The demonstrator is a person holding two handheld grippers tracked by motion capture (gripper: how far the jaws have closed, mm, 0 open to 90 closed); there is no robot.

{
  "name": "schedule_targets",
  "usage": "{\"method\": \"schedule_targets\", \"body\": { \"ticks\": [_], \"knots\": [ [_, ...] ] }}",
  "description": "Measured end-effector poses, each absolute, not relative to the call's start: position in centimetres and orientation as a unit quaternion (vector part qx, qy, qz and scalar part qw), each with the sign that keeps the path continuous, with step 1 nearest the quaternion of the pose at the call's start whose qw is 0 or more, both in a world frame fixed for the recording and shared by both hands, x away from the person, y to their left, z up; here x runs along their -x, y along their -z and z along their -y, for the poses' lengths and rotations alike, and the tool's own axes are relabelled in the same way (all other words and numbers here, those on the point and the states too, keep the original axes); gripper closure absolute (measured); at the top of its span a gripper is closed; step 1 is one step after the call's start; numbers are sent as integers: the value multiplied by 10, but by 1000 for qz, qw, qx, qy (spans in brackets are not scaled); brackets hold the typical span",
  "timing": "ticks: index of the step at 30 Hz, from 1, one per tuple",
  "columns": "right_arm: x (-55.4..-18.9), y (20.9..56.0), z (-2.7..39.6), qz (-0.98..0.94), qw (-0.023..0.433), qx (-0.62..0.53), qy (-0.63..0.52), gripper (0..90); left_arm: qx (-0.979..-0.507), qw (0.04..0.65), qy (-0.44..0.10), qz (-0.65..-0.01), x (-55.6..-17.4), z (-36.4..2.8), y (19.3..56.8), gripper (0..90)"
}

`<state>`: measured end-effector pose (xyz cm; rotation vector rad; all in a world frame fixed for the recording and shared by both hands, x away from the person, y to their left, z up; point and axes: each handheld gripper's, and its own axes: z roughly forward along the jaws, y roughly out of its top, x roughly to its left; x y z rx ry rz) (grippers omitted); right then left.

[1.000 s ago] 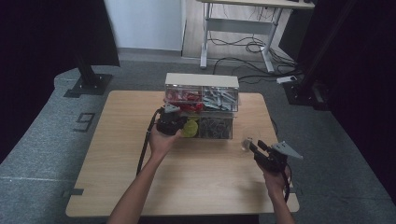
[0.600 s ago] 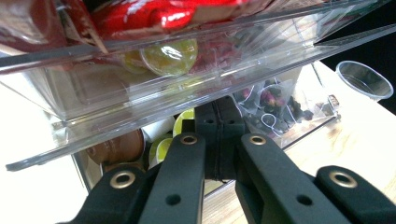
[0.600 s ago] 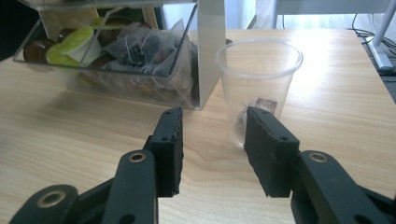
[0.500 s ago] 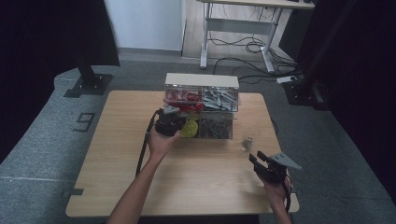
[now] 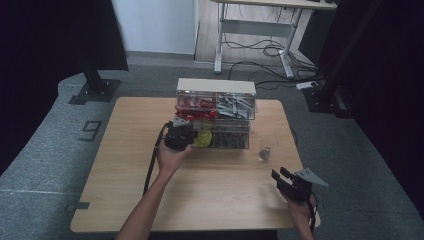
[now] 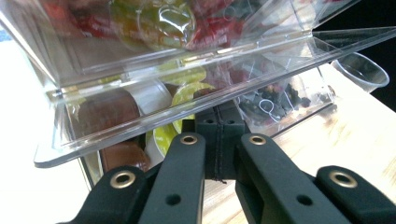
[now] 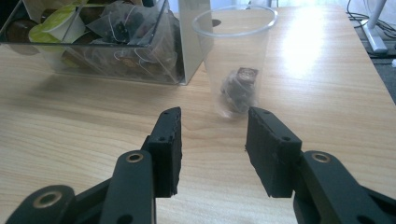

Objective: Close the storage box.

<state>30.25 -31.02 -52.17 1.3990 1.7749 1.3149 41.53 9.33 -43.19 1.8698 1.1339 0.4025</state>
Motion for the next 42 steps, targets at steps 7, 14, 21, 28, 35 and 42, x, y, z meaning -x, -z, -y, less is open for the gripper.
{"method": "schedule_targets", "body": {
  "ticks": [7,14,21,28,35,42],
  "knots": [
    [-299,522,310,-654,258,-517,-488,553,-755,443,-157,-458,-411,-94,438,900],
    [-298,525,306,-659,254,-514,-486,553,-759,438,-150,-457,-407,-97,446,900],
    [-298,527,301,-663,250,-512,-485,552,-762,434,-146,-458,-405,-97,452,899],
    [-298,527,303,-660,253,-515,-486,553,-763,428,-137,-464,-406,-98,463,900],
    [-298,528,302,-662,251,-514,-484,553,-764,425,-134,-467,-405,-98,469,900],
    [-298,530,300,-664,251,-513,-482,555,-767,419,-124,-470,-406,-98,479,900]
  ]
}}
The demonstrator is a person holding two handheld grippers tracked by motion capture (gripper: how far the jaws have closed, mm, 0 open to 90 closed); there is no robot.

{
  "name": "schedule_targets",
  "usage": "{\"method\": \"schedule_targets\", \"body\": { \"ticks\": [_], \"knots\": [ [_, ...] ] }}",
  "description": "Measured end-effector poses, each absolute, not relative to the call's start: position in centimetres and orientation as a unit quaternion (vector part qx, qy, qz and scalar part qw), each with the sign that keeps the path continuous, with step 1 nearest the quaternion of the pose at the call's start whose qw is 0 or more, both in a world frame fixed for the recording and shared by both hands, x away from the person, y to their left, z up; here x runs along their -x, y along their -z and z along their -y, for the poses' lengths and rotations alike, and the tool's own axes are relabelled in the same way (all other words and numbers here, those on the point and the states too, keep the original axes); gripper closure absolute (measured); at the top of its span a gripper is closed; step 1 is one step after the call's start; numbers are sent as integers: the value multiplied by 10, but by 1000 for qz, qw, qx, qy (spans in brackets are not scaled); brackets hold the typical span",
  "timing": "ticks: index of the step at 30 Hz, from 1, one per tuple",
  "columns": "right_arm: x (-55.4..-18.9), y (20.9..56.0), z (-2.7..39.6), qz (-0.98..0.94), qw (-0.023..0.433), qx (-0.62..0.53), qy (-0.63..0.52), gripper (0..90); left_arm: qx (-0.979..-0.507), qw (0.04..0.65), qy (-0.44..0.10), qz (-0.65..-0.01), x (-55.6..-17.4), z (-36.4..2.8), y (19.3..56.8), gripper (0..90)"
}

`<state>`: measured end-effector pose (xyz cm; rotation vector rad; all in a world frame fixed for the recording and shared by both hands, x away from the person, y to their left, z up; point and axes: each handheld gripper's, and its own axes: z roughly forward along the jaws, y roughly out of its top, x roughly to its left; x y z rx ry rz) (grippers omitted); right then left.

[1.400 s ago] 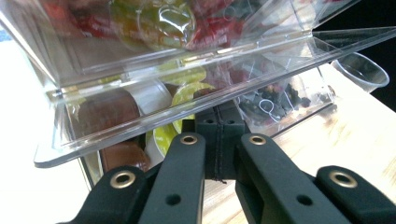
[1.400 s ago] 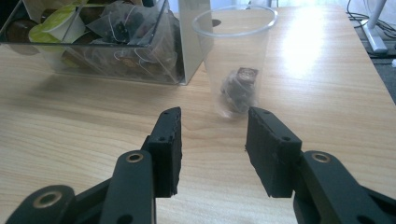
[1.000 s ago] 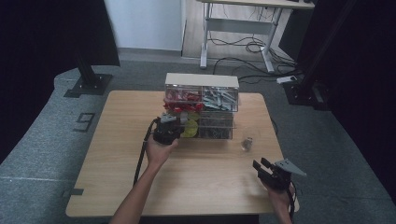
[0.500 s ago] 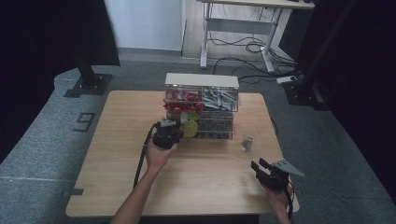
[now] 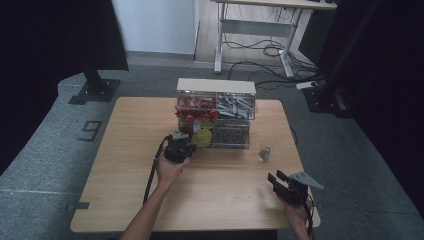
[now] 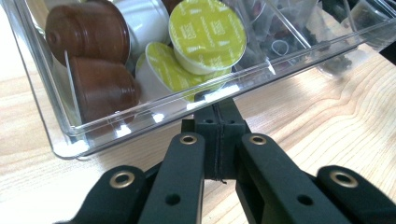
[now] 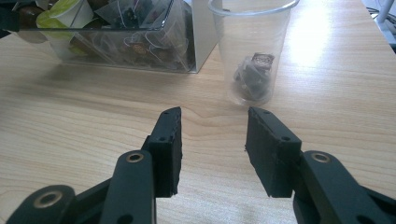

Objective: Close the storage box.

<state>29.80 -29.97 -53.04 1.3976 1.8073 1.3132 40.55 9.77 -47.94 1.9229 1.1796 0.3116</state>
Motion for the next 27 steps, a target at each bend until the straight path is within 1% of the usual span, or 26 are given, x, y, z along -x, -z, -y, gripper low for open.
{"method": "schedule_targets", "body": {
  "ticks": [12,27],
  "knots": [
    [-298,533,299,-666,249,-513,-481,556,-769,410,-116,-477,-407,-99,490,900],
    [-300,536,294,-672,240,-509,-480,548,-775,402,-124,-471,-401,-98,497,898]
  ]
}}
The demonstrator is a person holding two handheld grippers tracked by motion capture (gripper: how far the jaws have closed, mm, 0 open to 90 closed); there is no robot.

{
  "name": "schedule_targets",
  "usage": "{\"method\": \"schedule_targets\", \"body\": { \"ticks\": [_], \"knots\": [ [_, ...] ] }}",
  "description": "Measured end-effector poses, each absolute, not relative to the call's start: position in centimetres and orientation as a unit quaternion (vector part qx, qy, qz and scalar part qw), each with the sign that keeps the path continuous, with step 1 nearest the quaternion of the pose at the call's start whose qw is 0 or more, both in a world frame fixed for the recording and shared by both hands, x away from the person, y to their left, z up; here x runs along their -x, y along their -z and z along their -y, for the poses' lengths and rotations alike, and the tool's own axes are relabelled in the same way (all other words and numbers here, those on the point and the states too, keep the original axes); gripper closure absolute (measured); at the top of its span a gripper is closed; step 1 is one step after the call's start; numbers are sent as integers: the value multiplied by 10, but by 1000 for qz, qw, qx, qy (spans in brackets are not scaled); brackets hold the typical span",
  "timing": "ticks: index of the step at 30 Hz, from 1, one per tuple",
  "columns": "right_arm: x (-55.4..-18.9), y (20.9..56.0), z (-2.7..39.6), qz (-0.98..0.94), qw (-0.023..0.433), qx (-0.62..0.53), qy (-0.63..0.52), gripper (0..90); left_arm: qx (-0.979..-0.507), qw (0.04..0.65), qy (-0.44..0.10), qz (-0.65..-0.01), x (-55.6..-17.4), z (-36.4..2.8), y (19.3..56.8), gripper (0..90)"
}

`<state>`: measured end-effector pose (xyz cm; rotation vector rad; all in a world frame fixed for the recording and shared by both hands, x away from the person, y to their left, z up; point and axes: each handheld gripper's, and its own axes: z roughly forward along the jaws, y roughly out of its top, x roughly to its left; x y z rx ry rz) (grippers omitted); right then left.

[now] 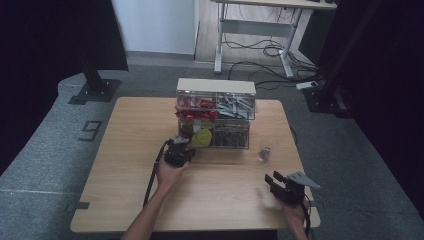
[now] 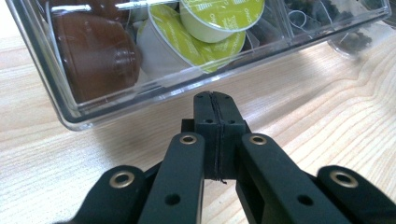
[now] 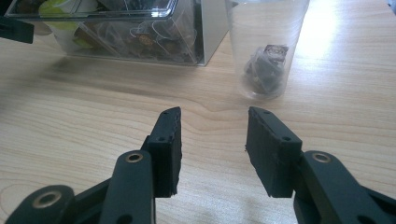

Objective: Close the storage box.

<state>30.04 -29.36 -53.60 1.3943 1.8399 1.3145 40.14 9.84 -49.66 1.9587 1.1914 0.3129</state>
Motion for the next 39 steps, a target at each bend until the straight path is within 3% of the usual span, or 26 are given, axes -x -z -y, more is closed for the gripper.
{"method": "schedule_targets", "body": {
  "ticks": [6,15,21,39],
  "knots": [
    [-301,537,291,-676,234,-507,-480,539,-781,408,-138,-451,-393,-99,496,869],
    [-301,538,289,-679,230,-503,-482,514,-785,422,-175,-417,-371,-109,502,659],
    [-300,539,287,-685,228,-497,-481,505,-787,426,-171,-412,-357,-114,507,559],
    [-289,548,300,-701,230,-497,-456,491,-797,381,-185,-430,-309,-157,538,534]
  ]
}}
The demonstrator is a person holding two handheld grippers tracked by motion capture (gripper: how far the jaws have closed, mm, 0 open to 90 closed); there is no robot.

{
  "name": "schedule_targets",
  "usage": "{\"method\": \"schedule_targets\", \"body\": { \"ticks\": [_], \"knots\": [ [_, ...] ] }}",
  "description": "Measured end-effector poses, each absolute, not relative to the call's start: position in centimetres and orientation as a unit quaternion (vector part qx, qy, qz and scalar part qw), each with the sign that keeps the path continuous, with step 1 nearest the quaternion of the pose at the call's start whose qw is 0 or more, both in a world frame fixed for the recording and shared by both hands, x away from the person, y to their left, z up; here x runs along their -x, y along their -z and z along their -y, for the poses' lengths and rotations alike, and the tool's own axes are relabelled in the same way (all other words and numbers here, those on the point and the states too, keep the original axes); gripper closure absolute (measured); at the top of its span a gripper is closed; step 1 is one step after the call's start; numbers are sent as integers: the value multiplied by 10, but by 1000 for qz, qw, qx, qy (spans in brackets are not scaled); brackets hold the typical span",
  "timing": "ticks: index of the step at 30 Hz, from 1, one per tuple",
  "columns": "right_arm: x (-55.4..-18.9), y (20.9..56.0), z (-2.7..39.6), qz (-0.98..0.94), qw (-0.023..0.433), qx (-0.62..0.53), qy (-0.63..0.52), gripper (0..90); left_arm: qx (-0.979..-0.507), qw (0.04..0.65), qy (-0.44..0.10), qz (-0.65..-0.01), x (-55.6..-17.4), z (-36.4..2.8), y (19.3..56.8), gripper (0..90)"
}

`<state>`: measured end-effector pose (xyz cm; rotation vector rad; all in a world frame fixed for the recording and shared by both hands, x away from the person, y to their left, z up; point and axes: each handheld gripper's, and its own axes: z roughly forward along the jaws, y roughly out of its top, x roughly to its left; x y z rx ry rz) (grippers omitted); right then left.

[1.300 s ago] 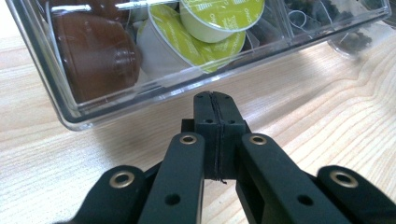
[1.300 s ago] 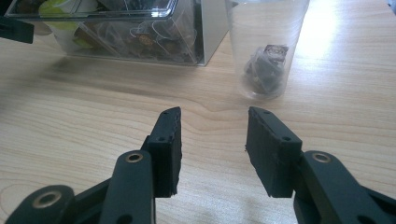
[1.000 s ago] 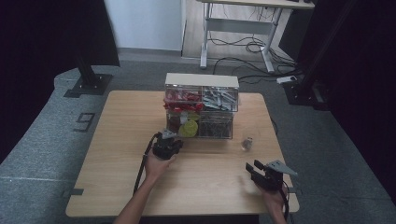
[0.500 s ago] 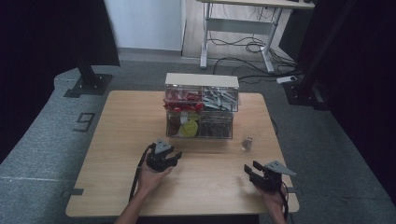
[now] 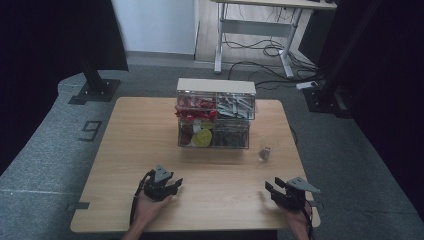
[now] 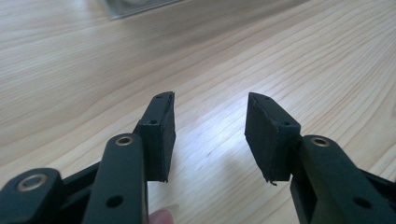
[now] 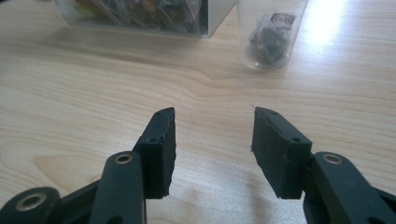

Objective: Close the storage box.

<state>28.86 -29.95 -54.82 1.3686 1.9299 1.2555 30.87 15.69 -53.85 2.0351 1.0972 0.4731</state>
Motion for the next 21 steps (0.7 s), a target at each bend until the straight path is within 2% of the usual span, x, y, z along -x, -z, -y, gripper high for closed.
{"method": "schedule_targets", "body": {
  "ticks": [15,21],
  "knots": [
    [-296,551,294,-726,220,-487,-433,459,-805,358,-183,-436,-310,-160,545,514],
    [-297,551,292,-729,218,-485,-431,445,-802,354,-181,-447,-313,-160,546,478]
  ]
}}
